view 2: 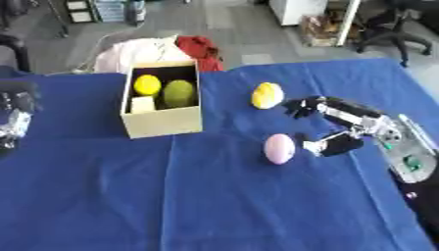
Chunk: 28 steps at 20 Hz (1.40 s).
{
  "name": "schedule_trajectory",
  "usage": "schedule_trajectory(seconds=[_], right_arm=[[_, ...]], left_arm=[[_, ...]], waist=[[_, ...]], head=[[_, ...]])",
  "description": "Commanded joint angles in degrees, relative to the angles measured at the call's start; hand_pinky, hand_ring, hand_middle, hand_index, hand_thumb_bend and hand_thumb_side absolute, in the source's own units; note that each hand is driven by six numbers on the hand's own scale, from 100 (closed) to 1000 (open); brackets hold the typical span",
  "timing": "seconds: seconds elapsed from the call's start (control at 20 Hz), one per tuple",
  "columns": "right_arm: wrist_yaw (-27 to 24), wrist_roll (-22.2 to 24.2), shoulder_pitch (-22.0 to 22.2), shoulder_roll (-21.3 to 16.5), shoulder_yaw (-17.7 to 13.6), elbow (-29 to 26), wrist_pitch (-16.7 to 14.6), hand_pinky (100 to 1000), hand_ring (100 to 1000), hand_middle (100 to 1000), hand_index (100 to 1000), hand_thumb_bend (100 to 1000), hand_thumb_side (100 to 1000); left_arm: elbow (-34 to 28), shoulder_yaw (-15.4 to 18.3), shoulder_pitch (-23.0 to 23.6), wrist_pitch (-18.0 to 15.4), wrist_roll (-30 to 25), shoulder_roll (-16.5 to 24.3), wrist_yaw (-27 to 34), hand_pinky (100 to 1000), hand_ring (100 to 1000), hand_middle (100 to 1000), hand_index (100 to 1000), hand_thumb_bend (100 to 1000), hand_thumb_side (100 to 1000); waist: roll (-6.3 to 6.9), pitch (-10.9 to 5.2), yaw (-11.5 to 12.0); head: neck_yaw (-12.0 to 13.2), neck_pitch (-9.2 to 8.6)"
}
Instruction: Pick up objects on the table and place them in the box.
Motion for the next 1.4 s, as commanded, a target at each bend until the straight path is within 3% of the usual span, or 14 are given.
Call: schedule_trajectory(seconds=[0.05,0.5,0.65,0.8,0.85,1.05,1.4], right_arm=[[6.2,-1.4,-2.0,0.7,-1.4,1.9,-2.1,851,827,848,981,100,239],[19.7,-2.0,-3.5,2.3,-0.7,2.9,-5.7,886,831,820,938,100,314],[21.6,-0.5,-3.1,1.6,-0.2,2.6,-7.2,884,798,759,831,100,314],[20.8,0.7,-2.5,0.3,0.3,1.3,-8.4,882,791,739,745,100,306],[20.0,0.7,-2.3,-0.1,0.5,0.7,-8.7,875,781,720,655,100,293],[15.6,-1.5,-1.8,-1.2,0.1,-2.4,-9.1,849,745,666,469,100,248],[9.6,-3.4,-6.1,-0.5,-1.0,-5.2,-8.2,848,735,654,447,100,221]], left_arm=[[-0.1,0.6,0.0,0.1,0.0,-0.3,0.0,768,571,581,722,102,528],[0.5,0.5,0.2,0.2,-0.3,-1.4,-0.4,768,568,577,721,100,538],[0.5,0.6,0.3,0.2,-0.3,-1.6,-0.5,768,567,576,720,100,540],[0.6,0.6,0.3,0.3,-0.3,-1.7,-0.6,768,567,575,720,100,542],[0.6,0.6,0.3,0.3,-0.3,-1.7,-0.6,768,567,575,720,100,542],[0.6,0.7,0.3,0.3,-0.3,-1.7,-0.6,768,566,574,719,100,543],[0.4,0.6,-0.1,0.2,-0.3,-2.4,-0.3,766,562,569,717,100,543]], waist=[[-0.73,-1.37,0.3],[-0.89,-1.31,0.8],[-1.07,-1.29,0.8],[-1.25,-1.31,0.7],[-1.31,-1.33,0.7],[-1.39,-1.47,0.6],[-1.38,-1.75,1.8]], head=[[-0.4,-0.63],[-0.7,-0.56],[-0.7,-0.52],[-0.5,-0.50],[-0.5,-0.48],[-0.3,-0.44],[-1.0,-0.67]])
